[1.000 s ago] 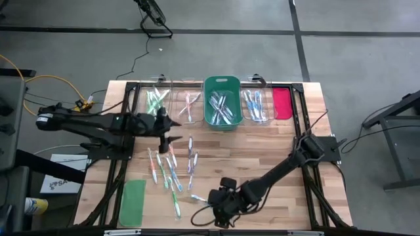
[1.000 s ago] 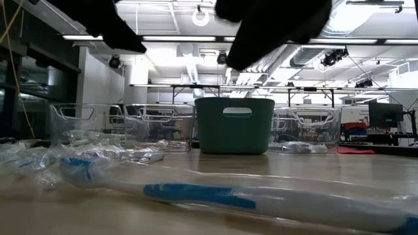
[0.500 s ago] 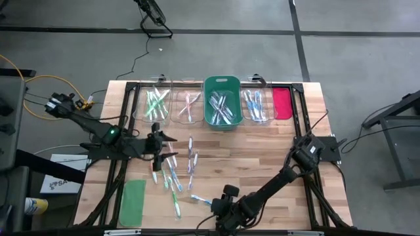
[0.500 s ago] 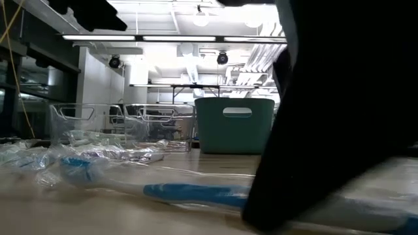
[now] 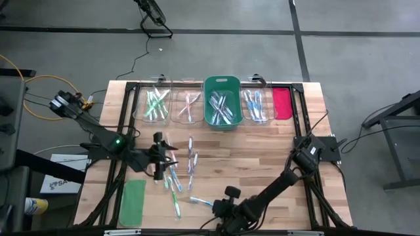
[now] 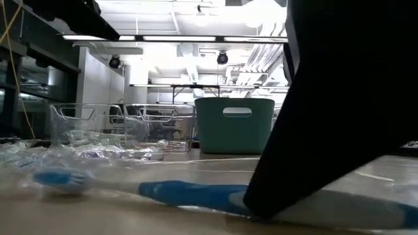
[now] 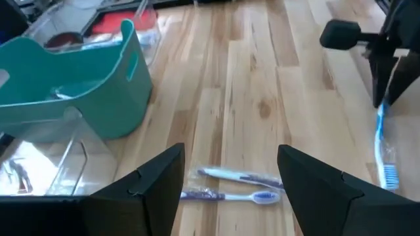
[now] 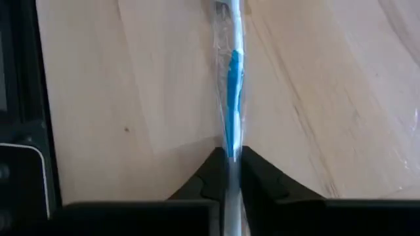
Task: Pick & Place Toothbrushes
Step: Put the blue toothbrush into the right transparent bin
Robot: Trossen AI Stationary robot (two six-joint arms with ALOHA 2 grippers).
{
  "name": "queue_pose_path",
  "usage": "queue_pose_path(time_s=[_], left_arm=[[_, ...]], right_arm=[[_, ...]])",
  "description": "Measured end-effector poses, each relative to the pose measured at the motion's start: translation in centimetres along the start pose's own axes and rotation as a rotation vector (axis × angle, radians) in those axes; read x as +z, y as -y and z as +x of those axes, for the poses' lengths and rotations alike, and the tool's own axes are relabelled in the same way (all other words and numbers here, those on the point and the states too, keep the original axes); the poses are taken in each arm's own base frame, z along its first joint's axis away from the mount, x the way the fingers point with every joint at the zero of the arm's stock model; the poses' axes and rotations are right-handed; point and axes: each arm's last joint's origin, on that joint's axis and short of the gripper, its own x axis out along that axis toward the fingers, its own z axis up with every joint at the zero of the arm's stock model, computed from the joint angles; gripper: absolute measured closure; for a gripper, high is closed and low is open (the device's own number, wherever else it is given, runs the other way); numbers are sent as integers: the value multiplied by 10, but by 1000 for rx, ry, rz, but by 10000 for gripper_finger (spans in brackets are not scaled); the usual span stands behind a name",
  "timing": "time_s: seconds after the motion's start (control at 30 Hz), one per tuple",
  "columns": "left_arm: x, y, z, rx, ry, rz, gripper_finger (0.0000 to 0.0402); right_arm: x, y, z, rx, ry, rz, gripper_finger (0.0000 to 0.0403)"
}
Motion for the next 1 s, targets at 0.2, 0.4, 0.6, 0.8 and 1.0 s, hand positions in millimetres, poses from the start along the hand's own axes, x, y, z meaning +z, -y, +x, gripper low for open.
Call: queue_pose_path(time_s=[0.2,0.4,0.6,0.8,1.0], left_arm=[[-8,9,14,10,-54,-1,165],[-14,16,24,18,-95,23,165],[-20,20,32,54,-121,57,165],[-21,23,38,96,-97,62,165],[-20,25,40,101,-81,45,165]], right_arm=[[17,22,-31,-79,-48,75,390],[39,74,-105,-345,3,281,393],[56,140,-170,-516,148,506,393],[67,227,-190,-637,222,645,393],[63,304,-180,-772,187,808,393]])
